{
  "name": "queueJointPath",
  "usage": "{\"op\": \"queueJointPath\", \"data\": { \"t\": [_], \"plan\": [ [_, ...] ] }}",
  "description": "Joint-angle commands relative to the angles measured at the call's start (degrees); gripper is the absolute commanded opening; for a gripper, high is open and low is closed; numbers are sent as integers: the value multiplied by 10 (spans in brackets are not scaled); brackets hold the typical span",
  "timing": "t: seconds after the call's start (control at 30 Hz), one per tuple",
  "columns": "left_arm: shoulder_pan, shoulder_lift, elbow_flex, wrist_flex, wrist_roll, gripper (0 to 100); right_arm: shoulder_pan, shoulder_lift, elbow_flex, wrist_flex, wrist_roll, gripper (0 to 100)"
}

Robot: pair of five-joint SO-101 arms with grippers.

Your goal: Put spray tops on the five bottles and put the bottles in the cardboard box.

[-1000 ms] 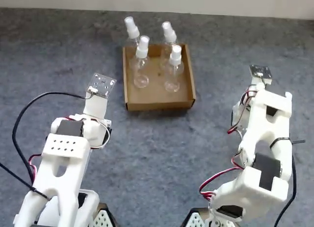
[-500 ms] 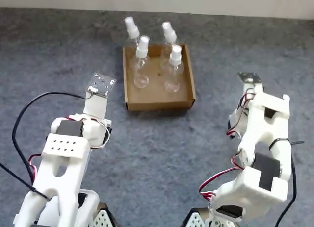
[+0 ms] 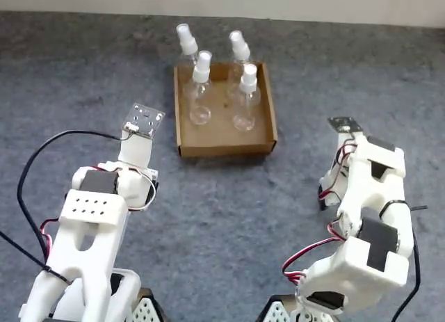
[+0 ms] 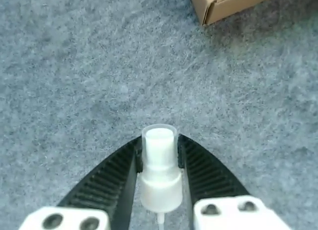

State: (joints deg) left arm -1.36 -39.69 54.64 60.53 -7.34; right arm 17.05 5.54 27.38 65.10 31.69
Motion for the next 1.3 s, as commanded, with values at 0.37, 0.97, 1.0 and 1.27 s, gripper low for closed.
{"op": "queueJointPath", "data": {
  "t": [0.37,0.97,1.0,1.27],
  "plan": [
    [10,-19,-101,4,9,4,-86,-226,-149,150,-79,4],
    [7,-19,-504,40,171,7,-553,-422,70,-93,-204,4],
    [7,-19,-517,40,171,8,-559,-419,87,-125,-204,4],
    [11,-20,-566,40,171,8,-574,-424,235,-268,-204,4]
  ]
}}
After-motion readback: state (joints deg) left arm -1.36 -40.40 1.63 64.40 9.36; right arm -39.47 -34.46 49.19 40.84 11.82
